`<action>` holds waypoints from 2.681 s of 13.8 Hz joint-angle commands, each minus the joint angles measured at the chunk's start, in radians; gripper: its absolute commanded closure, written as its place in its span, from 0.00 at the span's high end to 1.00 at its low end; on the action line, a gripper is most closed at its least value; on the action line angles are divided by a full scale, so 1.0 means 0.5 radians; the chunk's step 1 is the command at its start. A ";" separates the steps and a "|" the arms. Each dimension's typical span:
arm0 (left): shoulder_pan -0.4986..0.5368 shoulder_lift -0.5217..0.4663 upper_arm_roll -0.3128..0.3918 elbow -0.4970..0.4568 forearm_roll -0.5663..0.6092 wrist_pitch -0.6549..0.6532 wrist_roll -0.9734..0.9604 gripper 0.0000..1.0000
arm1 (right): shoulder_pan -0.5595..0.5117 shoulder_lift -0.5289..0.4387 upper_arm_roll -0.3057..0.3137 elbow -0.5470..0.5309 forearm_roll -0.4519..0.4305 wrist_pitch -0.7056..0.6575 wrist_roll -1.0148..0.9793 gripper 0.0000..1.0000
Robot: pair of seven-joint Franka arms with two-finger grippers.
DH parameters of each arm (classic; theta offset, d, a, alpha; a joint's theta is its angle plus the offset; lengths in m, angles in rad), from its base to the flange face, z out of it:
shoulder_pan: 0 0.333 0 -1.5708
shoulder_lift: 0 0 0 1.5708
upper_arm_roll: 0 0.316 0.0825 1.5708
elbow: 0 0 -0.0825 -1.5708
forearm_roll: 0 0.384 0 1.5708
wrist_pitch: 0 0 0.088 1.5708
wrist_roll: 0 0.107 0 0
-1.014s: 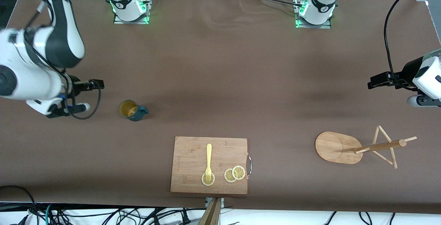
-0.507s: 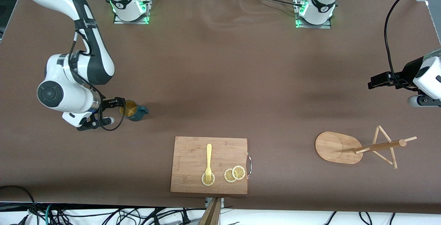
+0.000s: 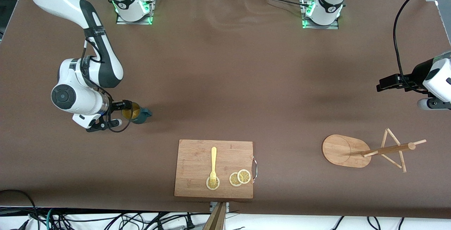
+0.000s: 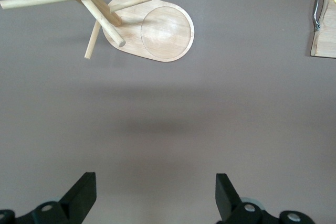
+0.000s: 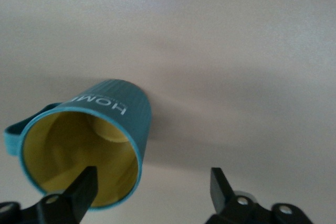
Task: Pass cup and hang on rack
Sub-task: 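Reach the right gripper down over the teal mug and grasp its rim, then carry the teal mug with the right gripper toward the table middle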
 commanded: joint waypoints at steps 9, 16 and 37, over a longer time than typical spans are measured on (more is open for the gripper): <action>-0.005 0.043 -0.006 0.086 0.008 -0.045 0.053 1.00 | 0.095 0.043 0.003 -0.007 0.156 0.077 0.181 0.00; 0.004 0.043 -0.006 0.086 0.008 -0.045 0.053 1.00 | 0.380 0.037 0.196 0.422 0.168 -0.279 0.649 0.00; 0.010 0.043 -0.006 0.086 0.002 -0.045 0.056 1.00 | 1.442 0.844 0.202 1.327 0.147 0.181 2.243 0.14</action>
